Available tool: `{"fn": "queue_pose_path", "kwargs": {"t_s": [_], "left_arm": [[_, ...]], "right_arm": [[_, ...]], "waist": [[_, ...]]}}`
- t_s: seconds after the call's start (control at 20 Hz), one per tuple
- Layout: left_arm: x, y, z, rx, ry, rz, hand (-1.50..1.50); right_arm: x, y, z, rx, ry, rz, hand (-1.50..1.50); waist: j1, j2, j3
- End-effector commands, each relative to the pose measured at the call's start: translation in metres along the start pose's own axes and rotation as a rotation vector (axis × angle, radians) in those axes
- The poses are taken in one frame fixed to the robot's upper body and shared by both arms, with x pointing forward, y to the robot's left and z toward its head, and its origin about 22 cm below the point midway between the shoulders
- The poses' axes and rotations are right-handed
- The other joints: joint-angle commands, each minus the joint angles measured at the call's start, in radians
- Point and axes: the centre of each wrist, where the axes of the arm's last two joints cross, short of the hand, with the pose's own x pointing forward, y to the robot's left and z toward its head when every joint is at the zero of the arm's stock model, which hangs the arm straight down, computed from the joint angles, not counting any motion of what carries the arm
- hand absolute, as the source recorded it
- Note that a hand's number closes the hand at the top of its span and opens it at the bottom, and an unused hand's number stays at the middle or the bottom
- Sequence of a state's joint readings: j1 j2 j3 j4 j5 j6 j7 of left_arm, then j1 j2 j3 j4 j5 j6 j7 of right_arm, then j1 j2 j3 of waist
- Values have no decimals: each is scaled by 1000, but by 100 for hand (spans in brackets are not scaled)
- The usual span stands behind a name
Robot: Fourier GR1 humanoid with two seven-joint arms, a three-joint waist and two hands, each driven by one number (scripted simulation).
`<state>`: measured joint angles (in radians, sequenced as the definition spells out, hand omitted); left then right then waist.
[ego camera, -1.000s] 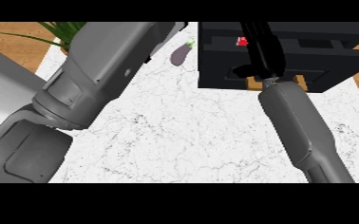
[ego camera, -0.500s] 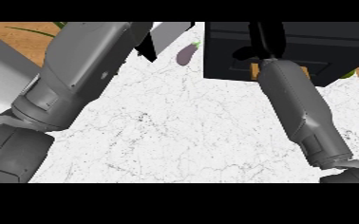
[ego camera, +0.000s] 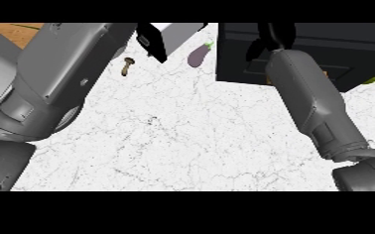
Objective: Pick up the can, place it into the drawer and close the drawer
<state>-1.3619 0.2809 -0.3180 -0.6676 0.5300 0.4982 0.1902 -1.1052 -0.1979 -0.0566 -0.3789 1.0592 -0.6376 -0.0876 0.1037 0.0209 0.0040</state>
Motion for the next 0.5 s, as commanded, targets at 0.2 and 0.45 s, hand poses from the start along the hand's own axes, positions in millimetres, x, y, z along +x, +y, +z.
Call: {"fn": "queue_pose_path", "kwargs": {"t_s": [0.2,0.45], "left_arm": [[-10,16,8,8,18,9,-150],[-15,28,16,-15,-2,-8,-150]], "right_arm": [[27,-31,-35,-133,-24,-203,-150],[17,-36,-39,-125,-18,-228,-150]], "waist": [[11,-8,-1],[14,-9,-2]]}}
